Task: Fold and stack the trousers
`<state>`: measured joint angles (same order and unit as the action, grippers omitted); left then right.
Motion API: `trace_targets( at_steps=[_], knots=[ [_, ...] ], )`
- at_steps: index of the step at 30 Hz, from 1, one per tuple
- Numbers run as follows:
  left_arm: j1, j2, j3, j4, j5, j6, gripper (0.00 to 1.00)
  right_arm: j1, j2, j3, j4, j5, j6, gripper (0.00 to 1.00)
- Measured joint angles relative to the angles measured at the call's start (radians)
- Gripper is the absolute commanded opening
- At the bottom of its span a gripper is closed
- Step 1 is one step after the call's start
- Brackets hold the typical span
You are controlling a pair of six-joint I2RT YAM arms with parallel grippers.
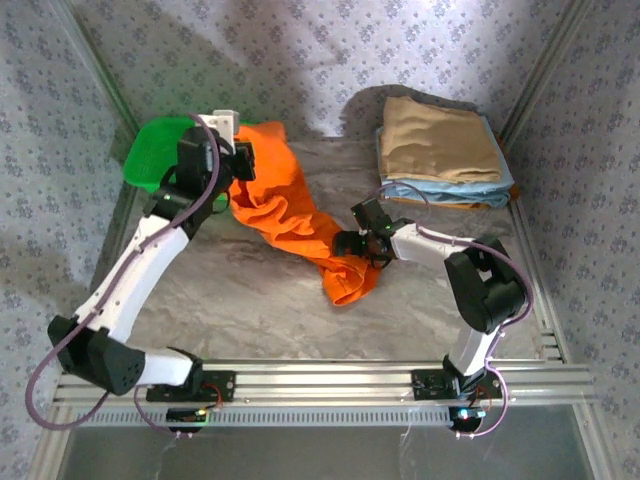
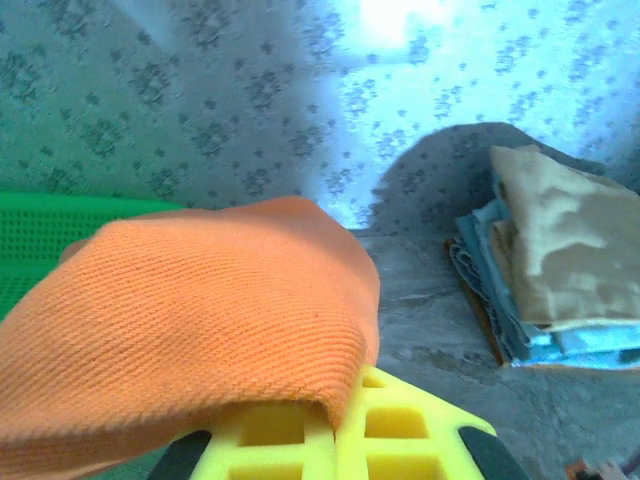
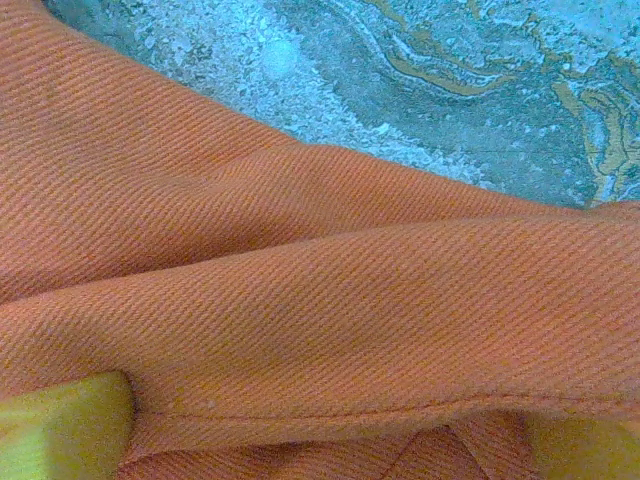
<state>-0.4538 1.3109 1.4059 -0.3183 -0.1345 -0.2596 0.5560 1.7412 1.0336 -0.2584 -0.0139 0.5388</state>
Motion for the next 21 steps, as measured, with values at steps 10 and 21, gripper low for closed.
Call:
trace_targets(
  at_steps=[10,21],
  knots=[
    [-0.253,-0.263,-0.138,-0.08,-0.225,0.005,0.0,-0.06,-0.094,-0.08,-0.031,0.026,0.008,1.0],
    [-0.304,-0.509,-0.403,-0.338,-0.407,-0.295,0.89,-0.187,-0.305,-0.151,-0.135,0.056,0.007,1.0]
  ],
)
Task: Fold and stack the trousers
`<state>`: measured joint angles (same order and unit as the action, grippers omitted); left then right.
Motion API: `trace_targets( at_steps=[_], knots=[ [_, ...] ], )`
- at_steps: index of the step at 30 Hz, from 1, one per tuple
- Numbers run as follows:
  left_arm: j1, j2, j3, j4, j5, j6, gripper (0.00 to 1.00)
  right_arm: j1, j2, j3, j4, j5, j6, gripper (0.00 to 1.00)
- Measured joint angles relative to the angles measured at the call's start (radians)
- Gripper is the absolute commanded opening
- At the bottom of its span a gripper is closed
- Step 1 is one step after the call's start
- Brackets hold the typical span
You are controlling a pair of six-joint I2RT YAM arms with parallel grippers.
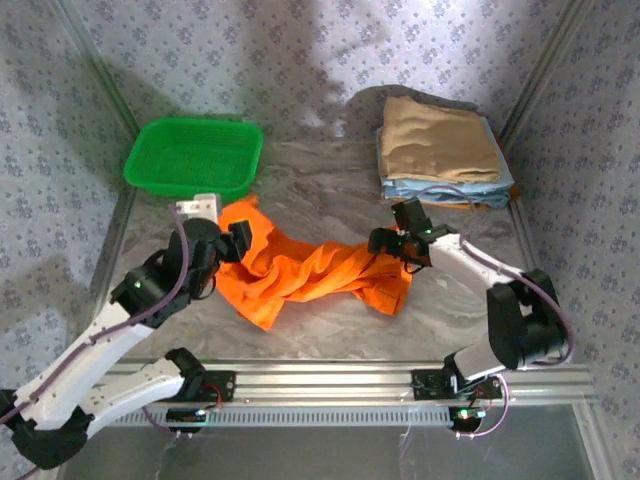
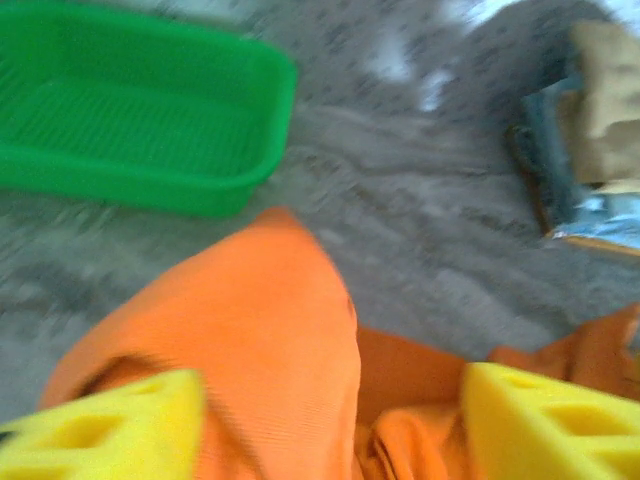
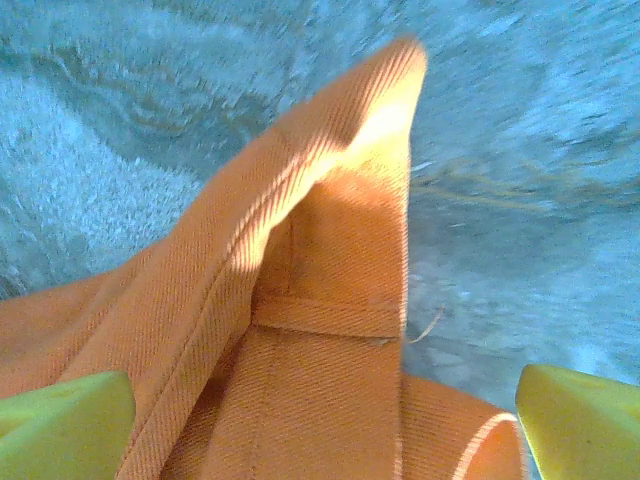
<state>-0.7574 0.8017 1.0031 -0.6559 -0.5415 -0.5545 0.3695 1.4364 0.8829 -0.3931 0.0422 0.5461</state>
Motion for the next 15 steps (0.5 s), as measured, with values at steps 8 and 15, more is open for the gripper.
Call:
trace_targets(
  at_steps=[8,15],
  knots=[
    [0.071,-0.079,0.054,-0.172,-0.041,-0.11,0.89,-0.025,-0.14,-0.039,-0.058,-0.005,0.005,1.0],
    [-0.182,0.362,0.152,-0.087,0.053,-0.096,0.82,-0.151,-0.22,-0.128,-0.146,0.006,0.073,1.0]
  ],
)
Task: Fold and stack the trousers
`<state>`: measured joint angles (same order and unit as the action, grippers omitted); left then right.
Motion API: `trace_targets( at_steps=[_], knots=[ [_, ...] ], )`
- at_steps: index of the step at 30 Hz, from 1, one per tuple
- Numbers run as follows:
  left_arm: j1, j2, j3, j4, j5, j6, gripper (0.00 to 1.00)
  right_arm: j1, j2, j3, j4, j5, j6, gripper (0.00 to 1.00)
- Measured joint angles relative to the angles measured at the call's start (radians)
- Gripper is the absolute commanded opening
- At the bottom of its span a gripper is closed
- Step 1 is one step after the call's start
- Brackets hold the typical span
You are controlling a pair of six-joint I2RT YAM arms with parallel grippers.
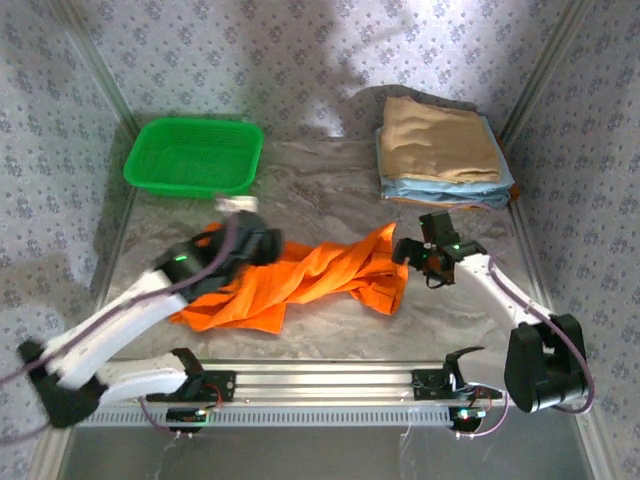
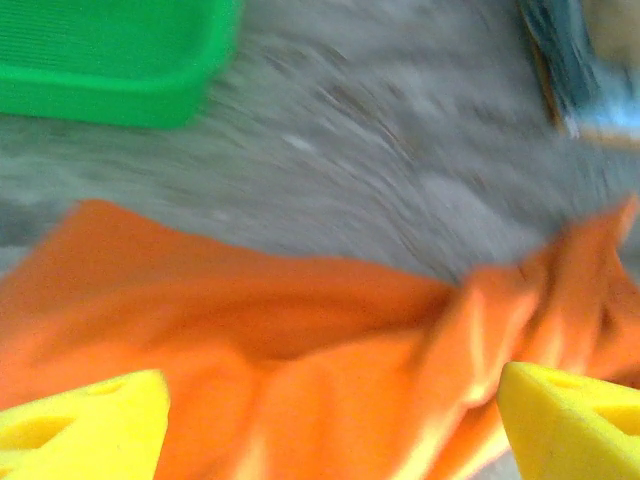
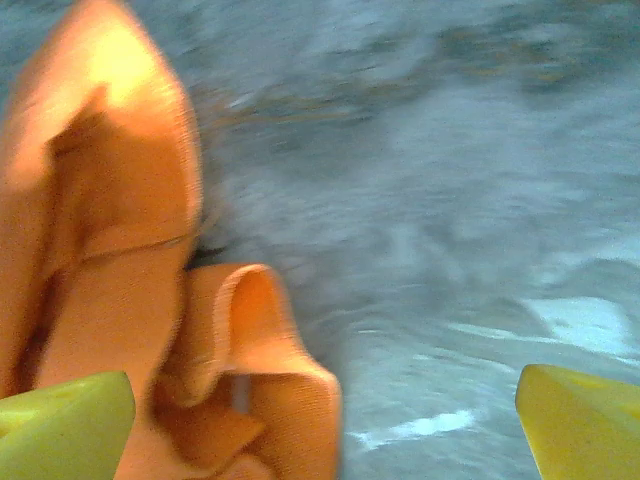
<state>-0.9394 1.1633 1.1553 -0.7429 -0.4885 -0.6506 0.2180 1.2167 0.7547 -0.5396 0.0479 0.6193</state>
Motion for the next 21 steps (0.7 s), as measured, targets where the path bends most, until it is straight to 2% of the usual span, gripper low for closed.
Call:
trace_targets(
  at_steps=[5,9,11,15,19,21],
  knots=[
    [-0.25,0.375,0.133,0.103,0.027,0.051,0.83,-0.228,-0.043,0.0,-0.026,-0.011,0.055,1.0],
    [-0.37,0.589,0.241,0.171,0.091,0.109,0.94,-0.401,-0.043,-0.001,-0.021,-0.068,0.082,1.0],
    [-0.401,0.673,0.302,0.174,0.109,0.142,0.99,-0.453,-0.042,-0.001,-0.01,-0.101,0.088,1.0],
    [-0.436,0.844,0.472,0.163,0.15,0.204,1.0,-0.496,-0.03,-0.001,0.012,-0.167,0.089,1.0],
    [-0.433,0.996,0.605,0.138,0.144,0.222,0.91,-0.502,-0.025,-0.013,0.032,-0.223,0.088,1.0],
    [-0.42,1.038,0.616,0.113,0.129,0.206,0.82,-0.506,-0.026,-0.018,0.036,-0.243,0.088,1.0]
  ],
)
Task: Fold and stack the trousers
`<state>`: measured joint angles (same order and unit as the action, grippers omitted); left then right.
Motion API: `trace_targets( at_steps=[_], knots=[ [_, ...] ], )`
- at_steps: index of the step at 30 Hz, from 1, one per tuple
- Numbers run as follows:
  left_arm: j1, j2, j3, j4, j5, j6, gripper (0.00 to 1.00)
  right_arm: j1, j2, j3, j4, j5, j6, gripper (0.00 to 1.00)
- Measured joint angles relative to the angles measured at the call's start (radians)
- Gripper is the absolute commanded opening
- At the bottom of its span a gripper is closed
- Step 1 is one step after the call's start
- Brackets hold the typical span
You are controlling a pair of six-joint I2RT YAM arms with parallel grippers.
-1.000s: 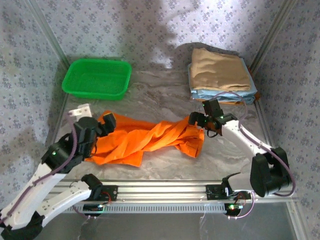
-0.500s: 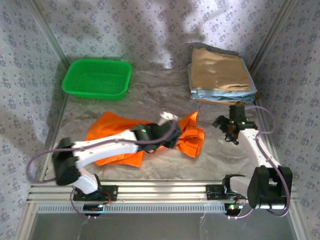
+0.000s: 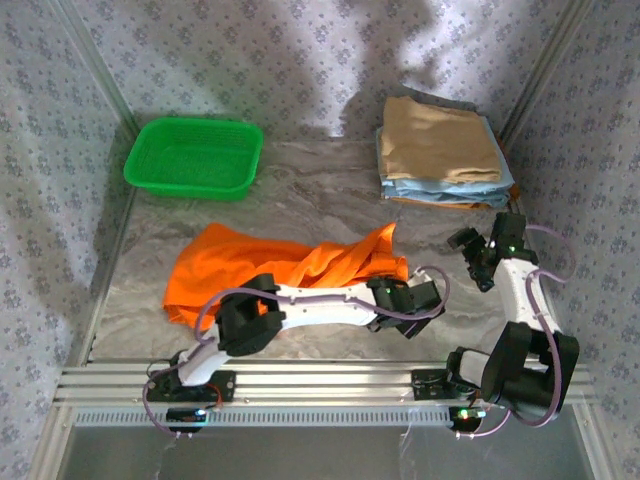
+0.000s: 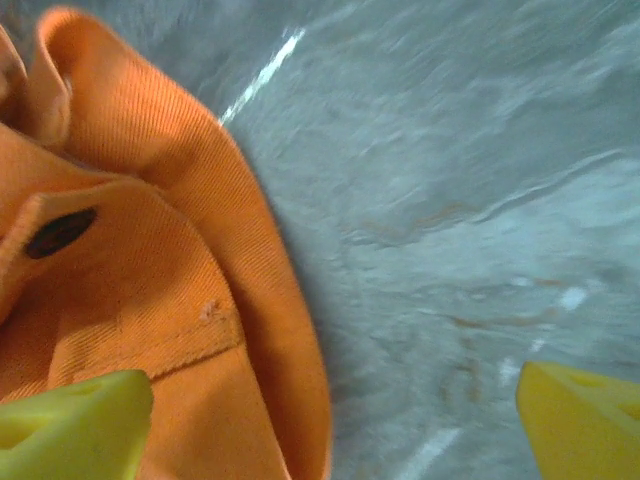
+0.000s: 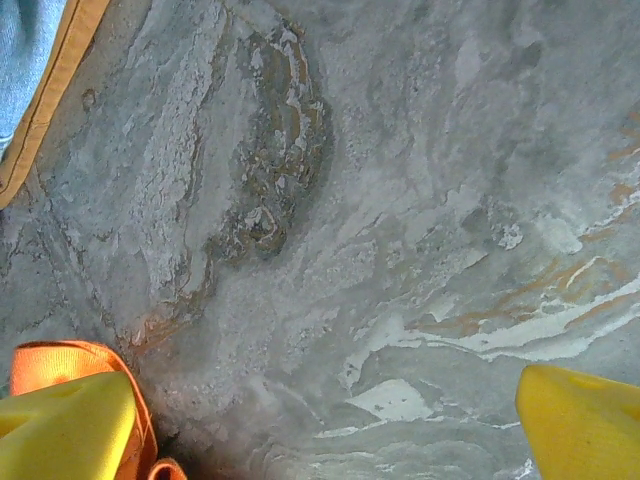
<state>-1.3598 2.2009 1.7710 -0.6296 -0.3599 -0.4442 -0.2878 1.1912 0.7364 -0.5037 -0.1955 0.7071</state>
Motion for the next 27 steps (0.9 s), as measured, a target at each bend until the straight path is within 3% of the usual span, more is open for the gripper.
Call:
trace_targets(
  at_steps=[6,12,20,27],
  knots=[
    [0.05,0.045,-0.005,-0.085,-0.077,-0.053,0.54,-0.016,-0.024,-0.005,0.0,-0.042,-0.004,1.0],
    [0.069,0.014,-0.082,-0.076,-0.106,-0.075,0.01,-0.024,-0.05,-0.005,-0.001,-0.069,-0.005,1.0],
    [0.074,-0.133,-0.12,-0.103,-0.135,-0.013,0.0,-0.016,-0.066,-0.005,-0.001,-0.09,-0.008,1.0],
    [0.149,-0.251,0.096,-0.251,-0.218,0.12,0.0,0.062,-0.077,-0.005,-0.001,-0.08,-0.015,1.0]
  ],
)
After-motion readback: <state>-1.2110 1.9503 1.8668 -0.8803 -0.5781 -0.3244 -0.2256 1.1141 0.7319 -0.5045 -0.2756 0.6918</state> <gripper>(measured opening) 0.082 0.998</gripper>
